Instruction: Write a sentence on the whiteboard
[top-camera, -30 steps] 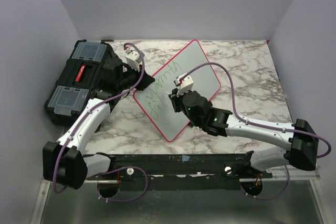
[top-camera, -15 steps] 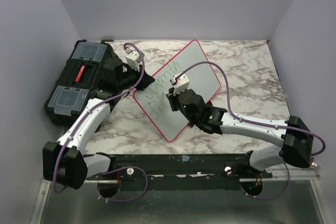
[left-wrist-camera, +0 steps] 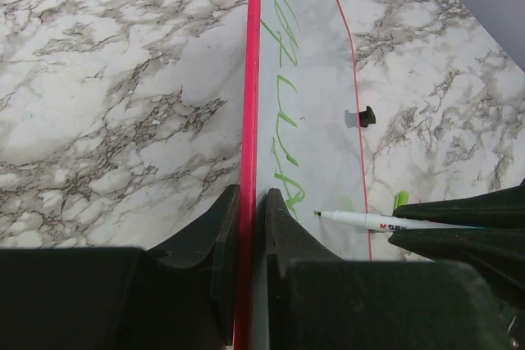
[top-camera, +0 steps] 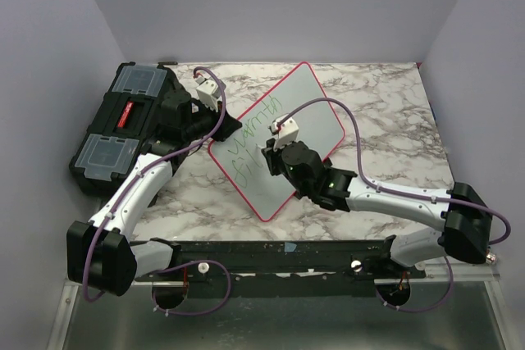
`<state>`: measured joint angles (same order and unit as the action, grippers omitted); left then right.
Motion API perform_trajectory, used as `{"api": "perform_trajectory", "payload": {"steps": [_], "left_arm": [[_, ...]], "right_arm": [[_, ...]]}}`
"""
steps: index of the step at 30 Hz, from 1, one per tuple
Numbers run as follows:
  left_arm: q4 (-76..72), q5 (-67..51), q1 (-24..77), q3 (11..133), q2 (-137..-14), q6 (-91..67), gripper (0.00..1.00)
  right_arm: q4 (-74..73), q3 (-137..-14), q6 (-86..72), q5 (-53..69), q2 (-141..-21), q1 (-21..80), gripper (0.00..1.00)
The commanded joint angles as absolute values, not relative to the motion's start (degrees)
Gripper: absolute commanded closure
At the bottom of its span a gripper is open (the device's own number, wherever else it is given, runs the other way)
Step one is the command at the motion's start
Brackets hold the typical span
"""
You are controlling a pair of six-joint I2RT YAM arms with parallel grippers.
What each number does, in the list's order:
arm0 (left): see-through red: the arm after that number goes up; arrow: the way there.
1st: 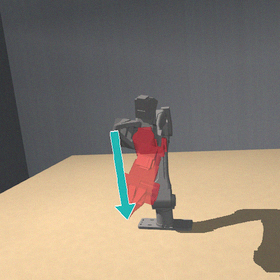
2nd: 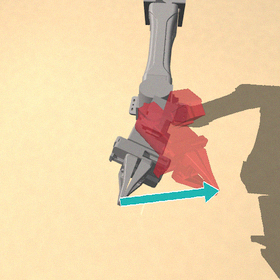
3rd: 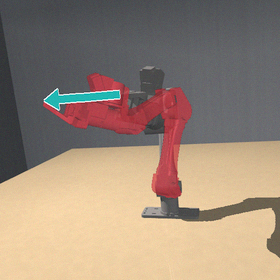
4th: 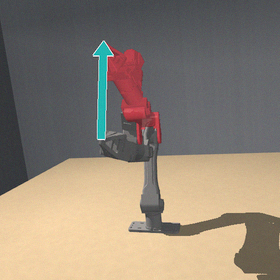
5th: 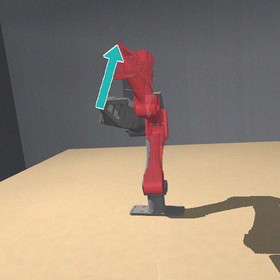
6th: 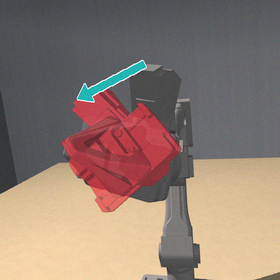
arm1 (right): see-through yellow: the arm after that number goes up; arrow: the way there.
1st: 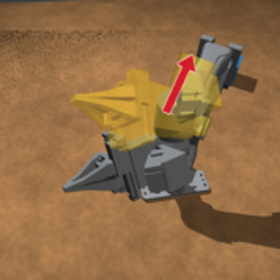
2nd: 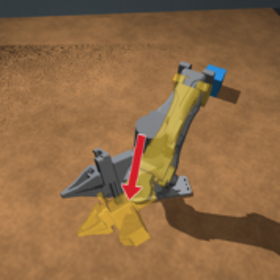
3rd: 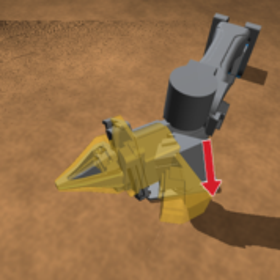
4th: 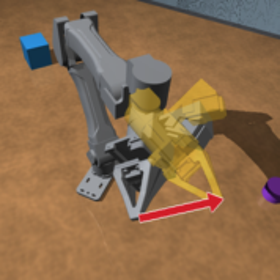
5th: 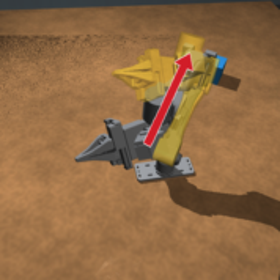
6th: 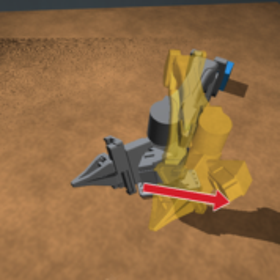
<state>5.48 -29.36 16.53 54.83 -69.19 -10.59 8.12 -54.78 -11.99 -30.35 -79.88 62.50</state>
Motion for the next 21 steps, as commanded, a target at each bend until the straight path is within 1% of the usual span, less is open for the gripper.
{"api": "perform_trajectory", "payload": {"steps": [1, 21], "left_arm": [[4.83, -28.57, 16.79, 54.32, -68.29, -6.68, 1.00], [4.99, -28.73, 16.78, 54.39, -67.94, -6.77, 1.00]], "right_arm": [[7.16, -52.21, -13.90, -28.76, -78.43, 62.19, 0.99], [4.48, -46.20, -18.45, -26.96, -74.90, 62.19, 0.99]]}}
